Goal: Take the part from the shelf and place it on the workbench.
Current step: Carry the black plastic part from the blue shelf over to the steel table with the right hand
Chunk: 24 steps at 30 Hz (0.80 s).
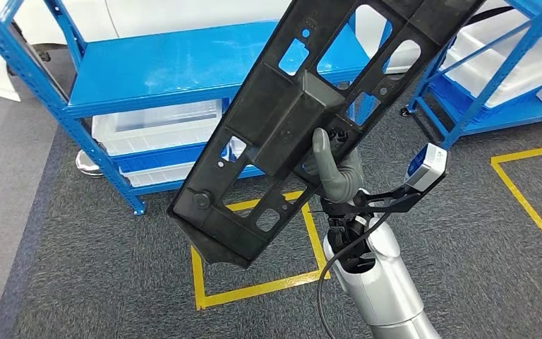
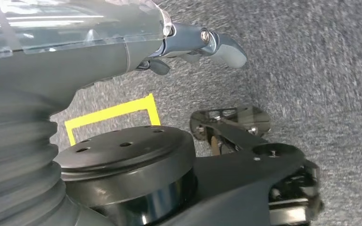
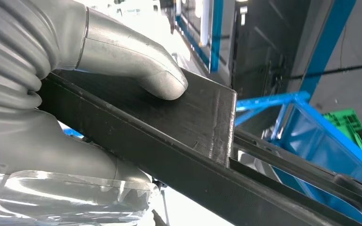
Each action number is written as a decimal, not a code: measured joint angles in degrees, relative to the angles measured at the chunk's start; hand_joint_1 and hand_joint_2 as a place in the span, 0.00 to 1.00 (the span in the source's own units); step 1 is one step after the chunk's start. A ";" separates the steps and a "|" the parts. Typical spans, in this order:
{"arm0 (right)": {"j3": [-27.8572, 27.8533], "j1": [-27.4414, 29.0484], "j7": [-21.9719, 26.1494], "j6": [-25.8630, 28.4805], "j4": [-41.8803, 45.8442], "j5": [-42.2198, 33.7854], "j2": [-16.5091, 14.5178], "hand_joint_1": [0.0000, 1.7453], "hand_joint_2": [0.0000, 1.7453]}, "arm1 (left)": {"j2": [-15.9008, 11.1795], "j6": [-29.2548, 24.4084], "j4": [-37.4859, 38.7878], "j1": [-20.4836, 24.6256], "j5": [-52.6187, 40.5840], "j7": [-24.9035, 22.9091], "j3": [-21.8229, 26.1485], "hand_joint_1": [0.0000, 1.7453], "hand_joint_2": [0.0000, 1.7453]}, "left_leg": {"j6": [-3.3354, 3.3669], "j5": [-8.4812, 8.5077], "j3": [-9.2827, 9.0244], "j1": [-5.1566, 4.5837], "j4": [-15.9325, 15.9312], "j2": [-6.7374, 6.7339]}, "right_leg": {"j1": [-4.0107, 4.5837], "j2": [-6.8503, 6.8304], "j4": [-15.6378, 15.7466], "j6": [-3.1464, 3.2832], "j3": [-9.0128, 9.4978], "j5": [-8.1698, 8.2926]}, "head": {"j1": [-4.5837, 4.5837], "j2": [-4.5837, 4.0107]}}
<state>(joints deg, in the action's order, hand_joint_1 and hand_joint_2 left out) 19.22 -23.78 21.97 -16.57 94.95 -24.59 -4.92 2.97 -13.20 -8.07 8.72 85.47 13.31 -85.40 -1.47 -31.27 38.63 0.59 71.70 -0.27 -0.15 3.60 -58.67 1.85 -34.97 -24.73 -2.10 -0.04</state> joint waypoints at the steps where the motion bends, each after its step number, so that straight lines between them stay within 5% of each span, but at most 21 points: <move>1: -0.05 0.06 0.00 -0.01 0.04 0.00 0.00 1.00 1.00 | 0.00 0.00 0.00 -0.01 0.01 0.03 0.00 0.00 1.00 | 0.30 2.28 -1.68 0.01 -3.85 0.79 | -0.01 0.83 -0.04 -0.06 0.06 0.01 | 0.01 0.00; 4: -0.35 -0.01 0.01 -0.05 0.16 0.01 -0.01 1.00 1.00 | -0.19 0.02 0.02 -0.04 -0.07 0.17 0.00 0.00 1.00 | 1.12 5.34 -5.50 0.16 -12.61 4.44 | -0.14 2.88 -0.20 -0.82 -0.33 0.22 | 0.00 0.00; 7: -0.89 0.17 0.03 -0.08 0.28 0.08 0.07 1.00 1.00 | -0.22 0.11 0.01 0.18 -0.34 0.26 -0.02 0.00 1.00 | 1.59 5.43 -6.02 0.22 -13.95 3.65 | -0.44 4.09 -0.03 -2.13 -0.99 0.64 | -0.02 0.00; 9: -1.19 0.22 0.11 -0.12 0.41 0.16 0.20 1.00 1.00 | -0.21 0.16 0.02 0.42 -0.43 0.19 -0.01 0.00 1.00 | 2.15 5.90 -6.32 0.49 -14.79 2.23 | -0.19 1.40 -1.98 -2.81 -1.96 -0.80 | 0.00 0.00; 11: -1.31 0.23 0.19 -0.17 0.48 0.25 0.27 1.00 1.00 | -0.22 0.20 0.02 0.46 -0.44 -0.01 -0.01 0.00 1.00 | 2.45 6.02 -6.40 0.40 -15.07 0.63 | -0.31 -2.06 -8.41 -3.40 -4.96 -4.34 | 0.01 0.00; 13: -1.35 0.46 0.20 -0.27 0.48 0.30 0.30 1.00 1.00 | -0.22 0.22 0.02 0.38 -0.44 -0.22 -0.01 0.00 1.00 | 2.49 5.93 -6.36 0.32 -15.03 -1.12 | -0.63 -3.00 -14.63 -3.89 -7.91 -6.60 | 0.01 0.00; 15: -1.41 0.61 0.22 -0.46 0.48 0.32 0.32 1.00 1.00 | -0.20 0.21 0.02 0.45 -0.43 -0.34 -0.01 0.00 1.00 | 2.37 5.77 -6.44 0.32 -14.98 -2.69 | -0.79 -3.51 -13.27 -4.10 -7.05 -4.88 | 0.01 0.00; 17: -1.49 0.57 0.28 -0.64 0.49 0.38 0.33 1.00 1.00 | -0.17 0.21 0.02 0.59 -0.42 -0.44 -0.02 0.00 1.00 | 1.98 5.46 -6.69 0.20 -14.84 -3.96 | -0.54 -5.86 -5.49 -3.86 -2.81 -1.55 | 0.01 0.00; 19: -1.57 0.46 0.40 -0.81 0.52 0.48 0.31 1.00 1.00 | -0.15 0.21 0.02 0.65 -0.41 -0.54 -0.02 0.00 1.00 | 1.42 5.08 -6.88 -0.16 -14.61 -5.04 | -0.02 -7.80 -0.22 -2.94 -0.13 -0.09 | -0.01 0.00; 22: -1.86 0.53 0.52 -0.95 0.52 0.61 0.35 1.00 1.00 | -0.15 0.20 0.02 0.74 -0.37 -0.61 -0.02 0.00 1.00 | 0.61 4.58 -7.09 -0.35 -14.46 -6.58 | 0.16 -6.46 0.49 -1.59 -0.15 0.00 | -0.01 0.00; 24: -2.02 0.50 0.63 -1.04 0.50 0.71 0.40 1.00 1.00 | -0.15 0.20 0.02 0.94 -0.36 -0.60 -0.02 0.00 1.00 | 0.09 2.90 -6.48 -0.10 -12.46 -5.02 | -0.15 -5.15 0.79 -0.84 -0.10 0.29 | -0.01 0.00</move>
<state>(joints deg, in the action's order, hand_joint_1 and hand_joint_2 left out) 17.21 -23.28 22.60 -17.61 95.45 -23.88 -4.52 2.82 -13.00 -8.04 9.66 85.11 12.71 -85.41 -1.37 -28.37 32.15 0.49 59.24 -5.29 -0.30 -1.55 -57.88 1.00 -35.07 -24.44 -2.11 -0.04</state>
